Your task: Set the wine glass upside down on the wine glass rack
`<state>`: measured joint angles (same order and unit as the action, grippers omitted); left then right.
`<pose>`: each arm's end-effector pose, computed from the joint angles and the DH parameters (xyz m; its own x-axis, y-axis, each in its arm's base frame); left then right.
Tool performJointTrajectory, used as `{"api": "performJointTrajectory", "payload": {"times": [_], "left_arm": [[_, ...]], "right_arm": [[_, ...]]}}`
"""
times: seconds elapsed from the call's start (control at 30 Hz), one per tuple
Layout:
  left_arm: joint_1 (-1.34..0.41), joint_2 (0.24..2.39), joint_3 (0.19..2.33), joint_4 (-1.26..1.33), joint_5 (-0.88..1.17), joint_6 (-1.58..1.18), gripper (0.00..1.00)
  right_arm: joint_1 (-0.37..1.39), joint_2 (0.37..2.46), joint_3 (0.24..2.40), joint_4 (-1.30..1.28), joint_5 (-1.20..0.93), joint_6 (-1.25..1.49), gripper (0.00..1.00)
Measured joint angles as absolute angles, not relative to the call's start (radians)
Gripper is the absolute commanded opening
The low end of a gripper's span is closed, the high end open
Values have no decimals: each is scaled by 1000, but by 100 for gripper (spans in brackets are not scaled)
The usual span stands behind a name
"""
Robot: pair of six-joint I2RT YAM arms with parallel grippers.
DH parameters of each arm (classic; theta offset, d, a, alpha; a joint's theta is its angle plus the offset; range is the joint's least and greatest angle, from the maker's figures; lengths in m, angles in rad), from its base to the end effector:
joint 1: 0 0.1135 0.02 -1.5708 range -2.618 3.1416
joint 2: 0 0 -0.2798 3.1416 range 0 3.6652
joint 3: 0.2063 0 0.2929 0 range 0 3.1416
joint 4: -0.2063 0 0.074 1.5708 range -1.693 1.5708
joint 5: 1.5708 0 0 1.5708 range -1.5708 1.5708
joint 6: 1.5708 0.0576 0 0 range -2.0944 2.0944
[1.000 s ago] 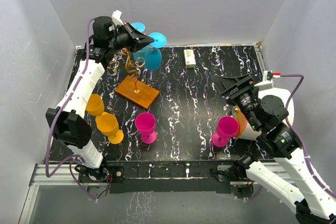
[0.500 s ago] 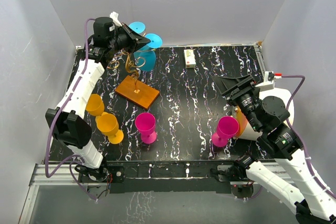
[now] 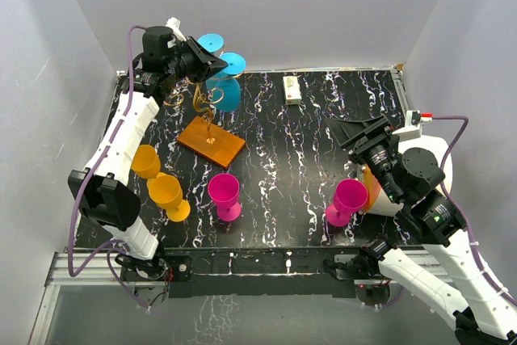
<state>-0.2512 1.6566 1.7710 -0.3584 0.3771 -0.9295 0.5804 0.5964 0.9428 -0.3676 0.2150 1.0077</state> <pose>0.4265 -0.1313 0.4538 -0.6025 -0.6145 -0.5092 0.1578 0.5337 -0.8308 0.1473 0.0819 0.4217 -0.3116 0.7836 -0.5375 -0.1758 0.5084 0.8430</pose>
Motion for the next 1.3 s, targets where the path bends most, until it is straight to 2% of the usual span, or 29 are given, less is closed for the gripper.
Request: {"api": "performJointTrajectory", "payload": {"times": [0.3, 0.57, 0.9, 0.97, 1.17, 1.23, 1.3], "left_arm": [[-251, 1649, 1774, -416, 342, -860, 27], [-251, 1611, 1774, -464, 327, -798, 45], [-251, 1452, 1729, -479, 344, -675, 49], [-251, 1400, 1711, -476, 344, -633, 51], [-251, 1212, 1600, -446, 349, -511, 77], [-251, 1127, 1522, -432, 349, -477, 94], [-251, 1055, 1457, -434, 343, -450, 99]], "right_arm": [[580, 596, 943, -372, 215, 1008, 64], [580, 593, 943, -387, 215, 1016, 64], [580, 606, 946, -509, 233, 975, 65], [580, 639, 971, -585, 241, 942, 62], [580, 776, 1109, -820, 283, 844, 60], [580, 800, 1136, -882, 297, 821, 60], [580, 815, 1162, -950, 310, 801, 60]]}}
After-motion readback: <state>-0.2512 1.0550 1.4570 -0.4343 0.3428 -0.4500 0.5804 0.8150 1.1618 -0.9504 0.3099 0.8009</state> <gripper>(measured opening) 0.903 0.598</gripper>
